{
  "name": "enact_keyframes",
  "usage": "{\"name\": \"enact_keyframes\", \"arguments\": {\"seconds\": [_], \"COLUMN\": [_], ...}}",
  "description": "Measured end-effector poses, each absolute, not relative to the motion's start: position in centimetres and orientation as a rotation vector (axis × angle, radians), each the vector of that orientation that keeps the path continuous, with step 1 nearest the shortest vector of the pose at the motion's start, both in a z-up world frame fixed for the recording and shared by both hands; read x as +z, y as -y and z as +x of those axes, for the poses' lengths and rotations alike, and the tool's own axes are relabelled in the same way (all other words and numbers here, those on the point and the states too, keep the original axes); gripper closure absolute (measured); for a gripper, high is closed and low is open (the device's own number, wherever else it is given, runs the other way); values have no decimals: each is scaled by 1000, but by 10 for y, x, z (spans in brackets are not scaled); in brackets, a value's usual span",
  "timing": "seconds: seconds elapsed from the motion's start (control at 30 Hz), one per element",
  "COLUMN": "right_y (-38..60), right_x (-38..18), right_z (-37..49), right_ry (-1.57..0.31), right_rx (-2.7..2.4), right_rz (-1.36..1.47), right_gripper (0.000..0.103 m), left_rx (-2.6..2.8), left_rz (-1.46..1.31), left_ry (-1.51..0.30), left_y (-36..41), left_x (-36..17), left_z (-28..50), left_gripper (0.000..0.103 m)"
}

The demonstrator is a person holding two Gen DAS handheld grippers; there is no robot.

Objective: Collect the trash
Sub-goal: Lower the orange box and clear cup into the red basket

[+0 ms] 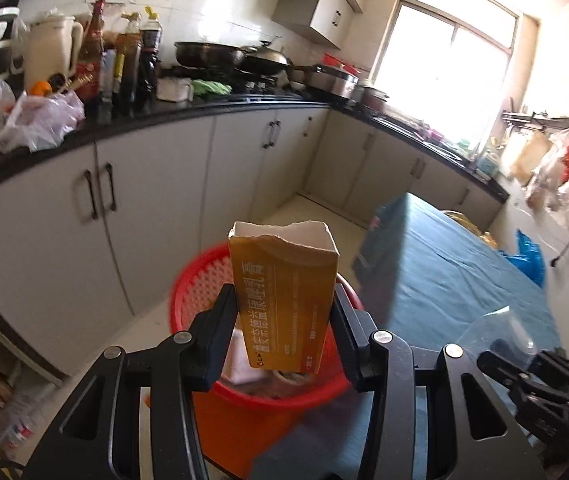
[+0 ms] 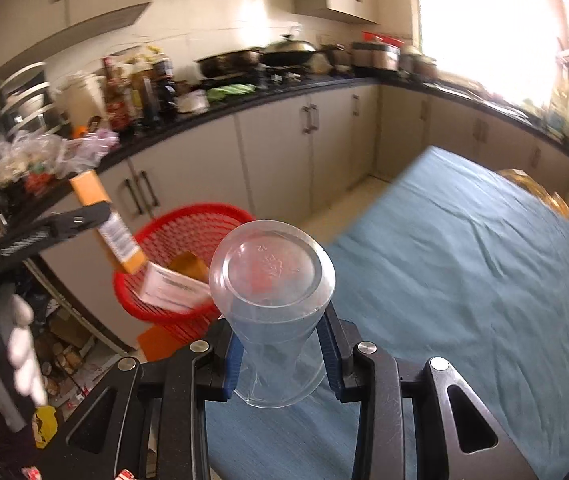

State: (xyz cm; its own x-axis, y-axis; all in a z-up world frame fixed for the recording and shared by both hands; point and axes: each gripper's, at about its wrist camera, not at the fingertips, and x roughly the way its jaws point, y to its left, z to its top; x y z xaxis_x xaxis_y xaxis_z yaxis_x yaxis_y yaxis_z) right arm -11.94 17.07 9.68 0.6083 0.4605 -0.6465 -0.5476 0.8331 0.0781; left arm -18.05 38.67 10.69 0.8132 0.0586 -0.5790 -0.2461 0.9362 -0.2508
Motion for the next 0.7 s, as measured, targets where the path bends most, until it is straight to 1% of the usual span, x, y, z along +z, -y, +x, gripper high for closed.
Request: {"name": "enact_keyframes", "arguments": {"seconds": [0.17,0.3,0.5,0.7], "right_y": [-217,-243,-263,-278], "right_x": [94,85,69,59], "right_z": [-100,-83,-56,-53], "right_ry": [-725,-734,-758,-781], "right_rx": [658,679,659,701], "right_rz": [-143,-139,-132,-123], "right_gripper": [66,66,66,66], "left_rx": [204,225,256,265], "left_rz": [-303,-279,-278,-278], "left_ry": [-618,-653,-679,-686], "left_y": [-406,-418,-431,-435], "left_x": [103,91,80,77], "left_z": [-161,-143,-126,-117], "left_gripper": [58,58,58,58]}}
